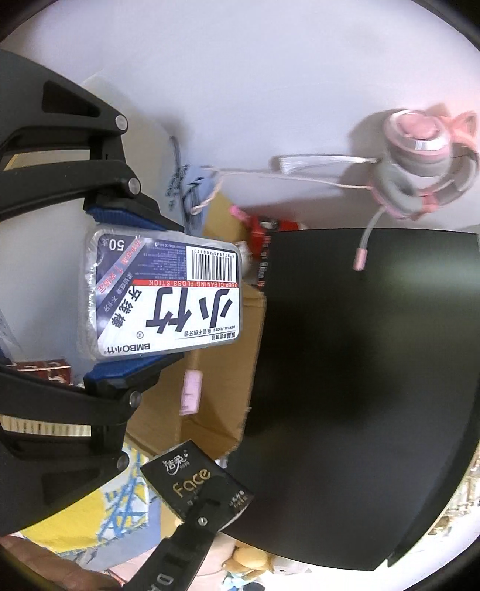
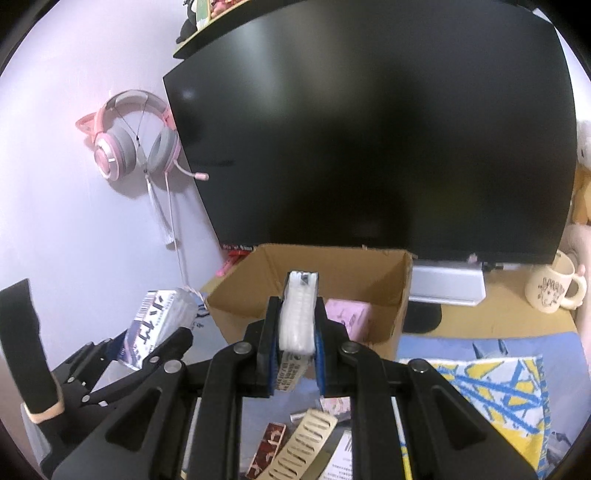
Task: Organize objects
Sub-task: 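Lift the floss-pick box with the left gripper while the right gripper carries the white packet toward the cardboard box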
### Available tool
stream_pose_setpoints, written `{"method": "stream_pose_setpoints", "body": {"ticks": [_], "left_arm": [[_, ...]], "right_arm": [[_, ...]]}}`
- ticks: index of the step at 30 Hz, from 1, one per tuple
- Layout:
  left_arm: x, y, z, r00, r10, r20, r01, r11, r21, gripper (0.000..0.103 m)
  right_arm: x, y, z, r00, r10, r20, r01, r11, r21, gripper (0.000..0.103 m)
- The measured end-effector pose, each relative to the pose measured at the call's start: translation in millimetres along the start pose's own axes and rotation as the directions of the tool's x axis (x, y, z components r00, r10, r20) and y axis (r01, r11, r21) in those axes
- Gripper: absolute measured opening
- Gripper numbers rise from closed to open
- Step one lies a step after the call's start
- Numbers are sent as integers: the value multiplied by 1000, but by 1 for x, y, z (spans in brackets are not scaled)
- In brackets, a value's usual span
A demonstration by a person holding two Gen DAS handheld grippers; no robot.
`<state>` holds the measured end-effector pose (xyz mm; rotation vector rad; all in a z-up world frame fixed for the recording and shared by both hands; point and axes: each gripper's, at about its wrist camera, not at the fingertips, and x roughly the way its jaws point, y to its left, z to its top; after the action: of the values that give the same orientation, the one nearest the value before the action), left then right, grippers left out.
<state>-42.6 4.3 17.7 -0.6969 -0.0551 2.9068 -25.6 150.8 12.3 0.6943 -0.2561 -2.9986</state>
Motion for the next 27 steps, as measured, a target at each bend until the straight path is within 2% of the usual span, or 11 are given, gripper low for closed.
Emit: {"method": "stream_pose_setpoints", "body": {"ticks": [6,9,17,22,27], "left_arm": [[4,-4,25,1000,-8,16,7,1000,20,56],[8,-4,35,1000,11,24,-13,999,46,56],[15,0,60,999,-5,47,4,1000,14,56],[31,4,70,998,-55,23,56,998,-17,56],[43,-6,78,1000,-21,4,21,999,39,56]], "right_arm": [[3,0,20,1000,-6,22,6,1000,12,17],[6,-3,27,999,-23,24,22,1000,15,17],[10,-23,45,996,-68,51,66,997,27,17],[19,-40,50,995,-84,49,81,995,63,17],[30,-47,55,996,-83,44,81,996,46,17]]}}
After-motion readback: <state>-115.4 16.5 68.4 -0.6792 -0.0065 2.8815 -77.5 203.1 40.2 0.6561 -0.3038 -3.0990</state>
